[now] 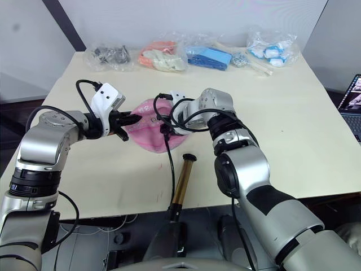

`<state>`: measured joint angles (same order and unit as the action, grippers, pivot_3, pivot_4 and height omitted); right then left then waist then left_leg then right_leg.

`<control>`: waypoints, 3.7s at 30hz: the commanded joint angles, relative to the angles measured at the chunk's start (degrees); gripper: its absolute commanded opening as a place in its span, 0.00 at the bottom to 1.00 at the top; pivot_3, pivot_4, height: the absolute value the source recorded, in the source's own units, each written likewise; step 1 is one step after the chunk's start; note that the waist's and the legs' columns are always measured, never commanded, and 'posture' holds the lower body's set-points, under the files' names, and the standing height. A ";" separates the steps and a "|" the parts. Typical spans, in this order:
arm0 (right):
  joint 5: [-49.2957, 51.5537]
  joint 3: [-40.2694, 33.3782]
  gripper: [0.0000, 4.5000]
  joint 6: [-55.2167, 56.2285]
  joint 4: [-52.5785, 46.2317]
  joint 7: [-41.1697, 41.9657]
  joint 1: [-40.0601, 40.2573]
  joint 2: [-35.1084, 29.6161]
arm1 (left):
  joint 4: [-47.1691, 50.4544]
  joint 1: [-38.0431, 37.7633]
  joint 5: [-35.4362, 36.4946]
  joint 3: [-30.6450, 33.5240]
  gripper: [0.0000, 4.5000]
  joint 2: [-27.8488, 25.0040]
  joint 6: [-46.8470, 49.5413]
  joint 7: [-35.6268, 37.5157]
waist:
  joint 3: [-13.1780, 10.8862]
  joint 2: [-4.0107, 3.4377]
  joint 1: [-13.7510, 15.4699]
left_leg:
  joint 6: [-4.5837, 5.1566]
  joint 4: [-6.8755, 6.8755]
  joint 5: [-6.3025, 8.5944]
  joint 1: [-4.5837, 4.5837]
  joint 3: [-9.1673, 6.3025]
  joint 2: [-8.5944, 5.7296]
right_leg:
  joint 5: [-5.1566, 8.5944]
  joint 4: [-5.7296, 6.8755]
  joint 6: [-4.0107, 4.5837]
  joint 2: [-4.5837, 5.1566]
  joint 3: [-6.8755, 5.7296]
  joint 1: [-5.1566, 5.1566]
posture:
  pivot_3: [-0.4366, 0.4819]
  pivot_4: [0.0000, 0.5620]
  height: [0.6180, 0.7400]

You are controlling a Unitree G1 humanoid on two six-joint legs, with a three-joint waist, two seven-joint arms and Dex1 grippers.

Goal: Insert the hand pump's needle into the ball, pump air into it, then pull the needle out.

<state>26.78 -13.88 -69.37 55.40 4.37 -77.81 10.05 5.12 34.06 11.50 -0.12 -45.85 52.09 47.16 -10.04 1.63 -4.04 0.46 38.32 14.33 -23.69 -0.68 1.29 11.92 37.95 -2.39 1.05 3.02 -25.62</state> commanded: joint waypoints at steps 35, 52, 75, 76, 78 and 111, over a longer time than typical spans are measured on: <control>-1.93 4.73 0.08 -0.98 -2.46 2.35 0.88 3.92 | -0.54 -0.63 2.91 -1.10 0.01 0.41 4.77 -2.24 | 0.00 0.00 0.03 | 0.00 0.00 0.00 0.00 0.00 -0.01 | 0.00 0.00 0.00 0.01 0.00 0.01 | 0.48 0.27 1.00; -3.52 7.15 0.08 -1.13 -3.23 3.54 1.70 4.22 | -0.63 -0.51 3.80 -0.95 0.01 0.41 5.68 -3.25 | 0.01 -0.01 0.04 | 0.00 0.00 0.00 0.00 0.00 -0.01 | 0.00 0.00 0.00 0.02 0.00 0.01 | 0.48 0.27 1.00; -4.32 8.28 0.08 -2.29 -4.56 3.59 3.40 4.27 | -1.00 -0.45 4.17 -1.15 0.01 0.36 5.70 -3.72 | 0.02 -0.01 0.05 | 0.00 0.00 0.00 0.00 -0.01 -0.02 | 0.00 0.00 0.00 0.03 0.00 0.01 | 0.48 0.27 1.00; -4.34 8.34 0.08 -2.36 -4.62 3.59 3.48 4.28 | -1.02 -0.45 4.19 -1.16 0.01 0.34 5.69 -3.72 | 0.02 -0.01 0.05 | 0.00 0.00 0.00 0.00 -0.01 -0.02 | 0.00 0.00 0.00 0.03 0.00 0.01 | 0.48 0.27 1.00; -4.32 8.33 0.08 -2.50 -4.75 3.50 3.58 4.38 | -1.01 -0.58 4.20 -1.12 0.01 0.23 5.59 -3.73 | 0.02 -0.01 0.05 | 0.00 0.00 0.00 0.00 -0.01 -0.02 | 0.00 0.00 0.00 0.03 0.00 0.01 | 0.48 0.27 1.00; -5.72 10.80 0.08 -1.54 -4.00 4.45 4.78 5.20 | 0.13 -1.42 4.65 -0.98 0.01 0.40 5.37 -4.17 | 0.05 -0.02 0.06 | 0.00 0.00 0.00 0.01 0.00 -0.02 | 0.00 0.00 0.00 0.04 0.00 0.02 | 0.48 0.27 1.00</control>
<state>21.91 -4.20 -70.39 50.09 9.08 -75.12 10.09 5.49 34.26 15.99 0.43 -45.62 56.01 42.91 -9.98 1.61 -3.99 0.45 38.32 14.33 -23.68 -0.68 1.27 11.92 37.95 -2.40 1.08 3.02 -25.60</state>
